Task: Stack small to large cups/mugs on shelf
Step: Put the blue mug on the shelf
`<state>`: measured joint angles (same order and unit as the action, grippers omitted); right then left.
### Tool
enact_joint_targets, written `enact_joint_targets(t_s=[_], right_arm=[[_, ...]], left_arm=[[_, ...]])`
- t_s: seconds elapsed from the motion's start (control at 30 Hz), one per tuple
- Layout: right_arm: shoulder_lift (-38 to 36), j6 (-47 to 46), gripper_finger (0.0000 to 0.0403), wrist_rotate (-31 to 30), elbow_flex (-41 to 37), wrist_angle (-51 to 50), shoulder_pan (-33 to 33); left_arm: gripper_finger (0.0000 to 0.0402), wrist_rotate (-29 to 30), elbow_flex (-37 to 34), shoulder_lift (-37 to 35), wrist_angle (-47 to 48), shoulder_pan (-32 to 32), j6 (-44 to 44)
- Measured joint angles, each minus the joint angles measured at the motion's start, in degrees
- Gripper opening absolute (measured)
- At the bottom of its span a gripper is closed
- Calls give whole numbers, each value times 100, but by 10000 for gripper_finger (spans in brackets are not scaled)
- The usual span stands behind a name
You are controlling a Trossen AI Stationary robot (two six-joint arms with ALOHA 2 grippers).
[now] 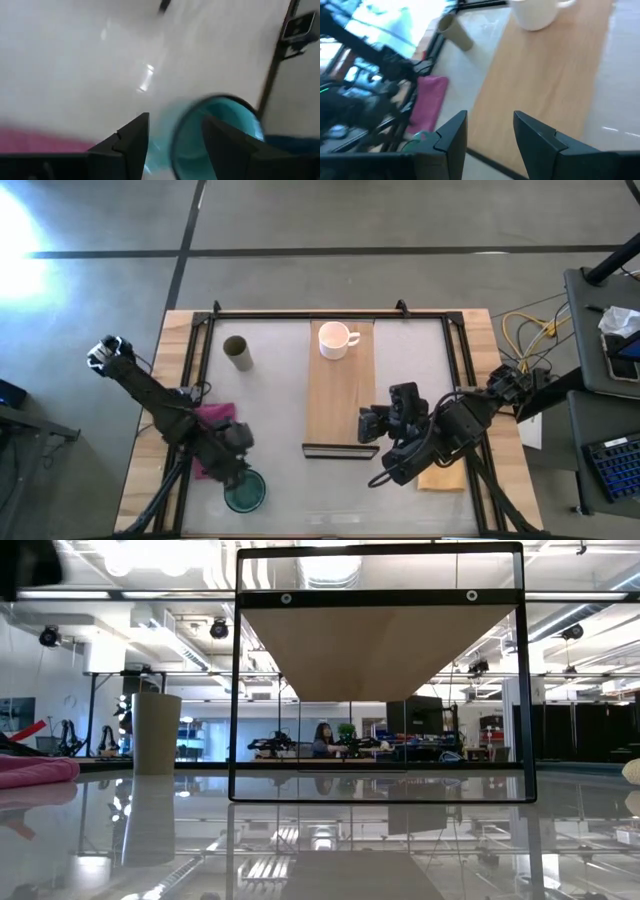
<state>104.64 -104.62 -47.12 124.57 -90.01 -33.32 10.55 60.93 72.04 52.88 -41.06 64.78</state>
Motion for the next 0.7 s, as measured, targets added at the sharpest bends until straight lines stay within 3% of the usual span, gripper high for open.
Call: enact_joint_targets(t_s=[0.1, 0.23, 0.4, 0.53, 0.7], right_arm=[[-41, -218, 152, 50, -68, -1, 35], [-93, -303, 152, -13, -81, 1, 72], [-137, 332, 152, -20, -138, 1, 270], [-245, 1345, 152, 245, -135, -1, 500], [-433, 2269, 152, 569, -141, 0, 766]], left_arm=[[166, 47, -44, -81, 9, -394, 1351], [166, 181, -72, -17, 58, -974, 2353], [166, 54, -136, 175, 453, -1521, 4044], [166, 66, -136, 315, 550, -1692, 5327], [166, 311, -101, 555, 184, -1674, 6142]])
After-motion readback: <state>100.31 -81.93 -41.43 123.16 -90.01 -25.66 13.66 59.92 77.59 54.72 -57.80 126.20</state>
